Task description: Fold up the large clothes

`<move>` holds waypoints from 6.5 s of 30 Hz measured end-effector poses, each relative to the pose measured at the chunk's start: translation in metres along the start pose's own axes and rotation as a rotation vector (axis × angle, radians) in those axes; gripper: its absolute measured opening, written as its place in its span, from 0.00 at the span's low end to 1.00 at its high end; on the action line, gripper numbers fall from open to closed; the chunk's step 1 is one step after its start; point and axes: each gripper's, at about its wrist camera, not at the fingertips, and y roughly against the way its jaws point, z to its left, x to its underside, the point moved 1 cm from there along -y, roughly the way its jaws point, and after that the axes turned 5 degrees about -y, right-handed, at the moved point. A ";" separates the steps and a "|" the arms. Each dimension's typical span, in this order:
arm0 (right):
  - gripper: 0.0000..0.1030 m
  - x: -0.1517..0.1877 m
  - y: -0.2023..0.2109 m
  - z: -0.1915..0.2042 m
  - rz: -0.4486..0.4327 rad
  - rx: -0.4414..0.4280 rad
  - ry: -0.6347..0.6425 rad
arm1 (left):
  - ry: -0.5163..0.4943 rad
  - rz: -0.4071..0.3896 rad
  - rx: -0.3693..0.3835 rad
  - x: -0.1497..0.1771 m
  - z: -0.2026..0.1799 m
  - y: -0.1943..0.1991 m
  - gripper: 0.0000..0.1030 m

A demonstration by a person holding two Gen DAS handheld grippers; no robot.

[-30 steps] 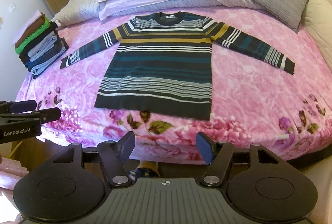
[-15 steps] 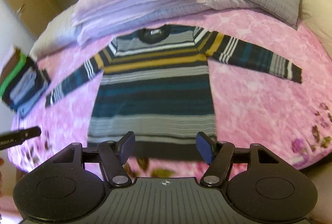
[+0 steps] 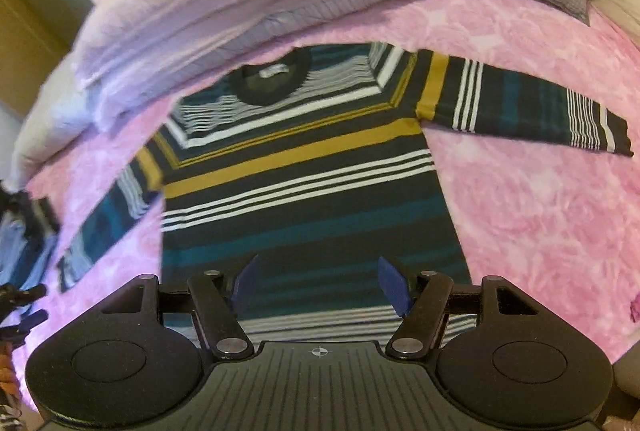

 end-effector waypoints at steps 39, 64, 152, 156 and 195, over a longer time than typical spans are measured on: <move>0.60 -0.047 -0.126 -0.103 0.088 0.195 0.040 | -0.060 -0.451 0.182 -0.107 -0.105 -0.092 0.03; 0.60 -0.120 -0.173 -0.175 -0.069 -0.159 -0.261 | -0.968 -0.144 -0.218 0.054 -0.213 -0.221 0.29; 0.51 -0.109 -0.212 -0.054 -0.310 0.107 0.468 | -0.453 -0.026 0.046 0.007 -0.191 -0.215 0.25; 0.51 -0.133 -0.224 -0.063 -0.340 0.005 0.327 | -0.627 -0.115 0.047 -0.004 -0.240 -0.240 0.25; 0.51 0.182 -0.061 -0.139 0.114 0.062 0.258 | -0.660 0.287 -0.102 0.242 -0.092 -0.042 0.23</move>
